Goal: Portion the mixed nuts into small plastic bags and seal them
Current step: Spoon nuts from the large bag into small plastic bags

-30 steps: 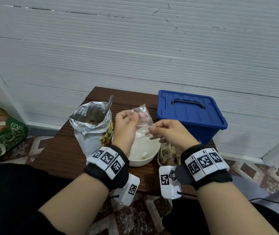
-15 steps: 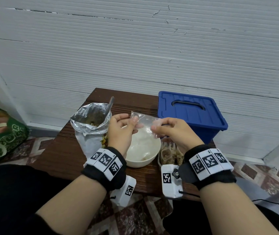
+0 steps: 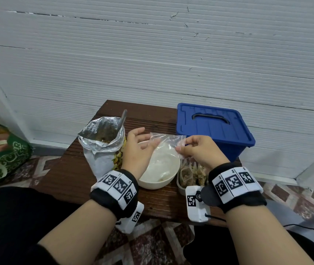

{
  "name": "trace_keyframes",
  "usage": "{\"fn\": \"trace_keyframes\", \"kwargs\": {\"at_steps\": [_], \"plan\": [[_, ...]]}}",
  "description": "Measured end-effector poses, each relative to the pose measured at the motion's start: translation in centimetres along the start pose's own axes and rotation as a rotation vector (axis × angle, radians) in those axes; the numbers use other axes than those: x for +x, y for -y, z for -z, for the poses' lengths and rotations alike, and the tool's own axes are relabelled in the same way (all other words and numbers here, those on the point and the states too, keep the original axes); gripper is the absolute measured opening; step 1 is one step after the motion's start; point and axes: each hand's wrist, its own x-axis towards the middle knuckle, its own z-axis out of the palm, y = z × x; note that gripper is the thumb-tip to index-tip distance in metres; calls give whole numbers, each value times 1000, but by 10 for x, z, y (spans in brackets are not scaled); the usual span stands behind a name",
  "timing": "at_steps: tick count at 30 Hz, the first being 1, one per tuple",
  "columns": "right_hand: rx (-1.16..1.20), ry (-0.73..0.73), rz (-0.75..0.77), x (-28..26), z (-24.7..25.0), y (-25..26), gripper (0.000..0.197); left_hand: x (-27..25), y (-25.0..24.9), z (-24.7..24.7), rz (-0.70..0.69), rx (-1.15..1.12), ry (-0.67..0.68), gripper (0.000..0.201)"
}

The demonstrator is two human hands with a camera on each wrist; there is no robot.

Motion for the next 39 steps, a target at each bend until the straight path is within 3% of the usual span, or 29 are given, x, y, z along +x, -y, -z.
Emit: {"fn": "trace_keyframes", "kwargs": {"at_steps": [3,5,9,18,25,30,39], "plan": [[-32,3,17,0,2,-1,6,-4,-5,3,-180,307,82,91],[-63,22,22,0,1,0,8,-7,-11,5,-320,522,194,105],[-142,79,40,1,-2,3,13,-9,-16,4,-467,764,361,98],[-20,90,-6,-5,2,8,30,-4,-10,7,-514,614,271,57],[-84,5,53,-1,-1,5,8,0,-10,11,-526,565,225,40],[-173,-113,138,3,-6,6,15,3,-11,18,-520,539,234,33],[-77,-99,193,8,-27,27,25,4,-37,42,-489,413,212,47]]}}
